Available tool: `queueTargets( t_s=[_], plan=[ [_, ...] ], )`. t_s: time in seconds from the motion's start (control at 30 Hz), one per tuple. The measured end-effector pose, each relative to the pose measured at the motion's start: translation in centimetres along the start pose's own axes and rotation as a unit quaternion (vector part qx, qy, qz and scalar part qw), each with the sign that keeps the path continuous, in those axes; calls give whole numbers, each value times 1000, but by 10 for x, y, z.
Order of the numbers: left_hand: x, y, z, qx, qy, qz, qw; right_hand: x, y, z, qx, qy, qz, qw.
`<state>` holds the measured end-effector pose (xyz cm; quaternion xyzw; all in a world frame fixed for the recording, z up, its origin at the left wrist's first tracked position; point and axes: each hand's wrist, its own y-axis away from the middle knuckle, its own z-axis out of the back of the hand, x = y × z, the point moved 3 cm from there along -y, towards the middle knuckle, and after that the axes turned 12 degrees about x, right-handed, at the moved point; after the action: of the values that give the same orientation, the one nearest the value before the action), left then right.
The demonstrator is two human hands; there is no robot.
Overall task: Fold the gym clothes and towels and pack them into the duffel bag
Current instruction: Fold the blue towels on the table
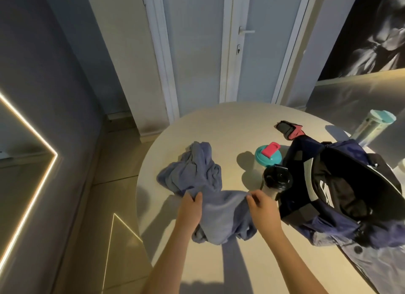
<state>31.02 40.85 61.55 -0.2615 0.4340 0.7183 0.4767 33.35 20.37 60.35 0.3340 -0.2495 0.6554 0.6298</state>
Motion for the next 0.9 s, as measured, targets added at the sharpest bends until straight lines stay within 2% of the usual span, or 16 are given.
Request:
queueTargets(
  t_s=[0.13, 0.23, 0.3, 0.37, 0.43, 0.53, 0.6, 0.7, 0.8, 0.9],
  plan=[
    [46, 12, -31, 42, -172, 78, 981, -33, 20, -23, 121, 169, -54, 977],
    [69, 24, -49, 65, -255, 118, 958, -59, 36, -41, 206, 191, -95, 955],
    [75, 27, -49, 48, -341, 77, 936, -68, 44, -48, 243, 194, -125, 942],
    [80, 23, -55, 58, -421, -25, 905, -72, 48, -53, 246, 191, -136, 941],
    [87, 21, -62, 76, -422, -58, 902, -76, 48, -57, 226, 175, -127, 950],
    [92, 24, -67, 75, -418, -2, 905, -79, 45, -66, 234, 156, -81, 956],
    [90, 24, -65, 67, -439, 32, 896, -82, 45, -73, 261, 194, -66, 943],
    [84, 12, -63, 55, -457, 45, 887, -81, 47, -76, 280, 254, -97, 920],
    [71, -8, -66, 66, -405, 8, 912, -78, 43, -70, 275, 260, -135, 916],
    [62, -33, -75, 94, -328, 13, 940, -83, 25, -66, 204, 191, -194, 940]
  ],
)
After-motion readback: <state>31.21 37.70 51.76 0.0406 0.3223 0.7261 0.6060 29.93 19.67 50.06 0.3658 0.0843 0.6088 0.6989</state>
